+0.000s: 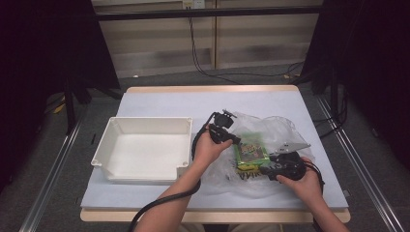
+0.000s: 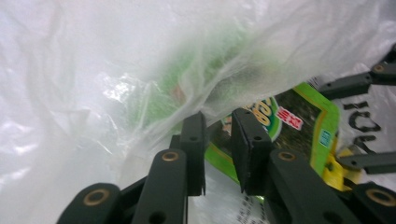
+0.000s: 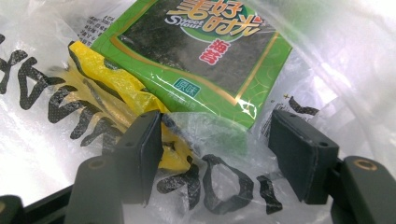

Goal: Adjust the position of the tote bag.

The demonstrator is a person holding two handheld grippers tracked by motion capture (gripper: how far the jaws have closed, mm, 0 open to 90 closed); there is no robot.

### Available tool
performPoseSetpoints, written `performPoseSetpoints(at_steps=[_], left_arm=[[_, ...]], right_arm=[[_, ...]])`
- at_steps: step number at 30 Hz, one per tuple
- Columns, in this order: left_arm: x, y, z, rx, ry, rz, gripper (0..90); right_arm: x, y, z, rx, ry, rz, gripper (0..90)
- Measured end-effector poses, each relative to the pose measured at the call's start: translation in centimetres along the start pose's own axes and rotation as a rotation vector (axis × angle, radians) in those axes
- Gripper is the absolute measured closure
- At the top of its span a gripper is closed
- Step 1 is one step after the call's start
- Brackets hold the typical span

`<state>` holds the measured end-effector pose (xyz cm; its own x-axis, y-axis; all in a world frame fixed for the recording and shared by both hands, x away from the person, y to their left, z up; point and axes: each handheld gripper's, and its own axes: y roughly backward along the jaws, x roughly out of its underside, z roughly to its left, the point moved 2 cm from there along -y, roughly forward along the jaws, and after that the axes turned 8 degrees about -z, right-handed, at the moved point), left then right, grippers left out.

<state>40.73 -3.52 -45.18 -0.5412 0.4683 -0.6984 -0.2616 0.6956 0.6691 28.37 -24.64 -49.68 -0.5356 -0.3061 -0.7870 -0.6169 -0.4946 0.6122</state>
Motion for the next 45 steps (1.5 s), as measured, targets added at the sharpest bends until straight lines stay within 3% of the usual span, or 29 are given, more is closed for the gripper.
performPoseSetpoints(at_steps=[9, 16, 22, 25, 27, 33, 40, 45], left_arm=[[-0.5, -1.0, 1.1, -0.031, 0.021, -0.001, 87.6], [-1.0, -1.7, 1.9, -0.076, 0.05, -0.023, 88.2], [-1.2, -2.4, 2.6, -0.091, 0.055, -0.025, 88.2], [-1.2, -2.9, 2.9, -0.099, 0.079, -0.035, 88.0], [-1.1, -3.2, 3.2, -0.102, 0.066, -0.018, 87.9], [-0.6, -3.9, 3.9, -0.12, 0.085, 0.009, 87.7], [-0.5, -3.6, 4.1, -0.12, 0.093, 0.018, 83.3], [-0.6, -2.8, 3.7, -0.117, 0.098, -0.005, 80.1]], right_arm=[[0.1, 0.0, 0.1, -0.001, -0.005, 0.002, 33.4], [0.1, 0.0, 0.1, -0.002, 0.005, -0.002, 32.9], [0.1, 0.0, 0.1, -0.002, 0.014, -0.003, 32.9], [0.1, 0.0, 0.1, -0.007, 0.013, -0.003, 32.9], [0.1, 0.0, 0.1, -0.008, 0.011, 0.0, 32.9], [0.1, 0.0, 0.0, -0.015, 0.001, -0.001, 33.1], [0.0, 0.0, -0.1, -0.019, -0.001, 0.004, 32.6], [-0.4, 0.2, -0.3, -0.019, -0.019, 0.008, 30.6]])
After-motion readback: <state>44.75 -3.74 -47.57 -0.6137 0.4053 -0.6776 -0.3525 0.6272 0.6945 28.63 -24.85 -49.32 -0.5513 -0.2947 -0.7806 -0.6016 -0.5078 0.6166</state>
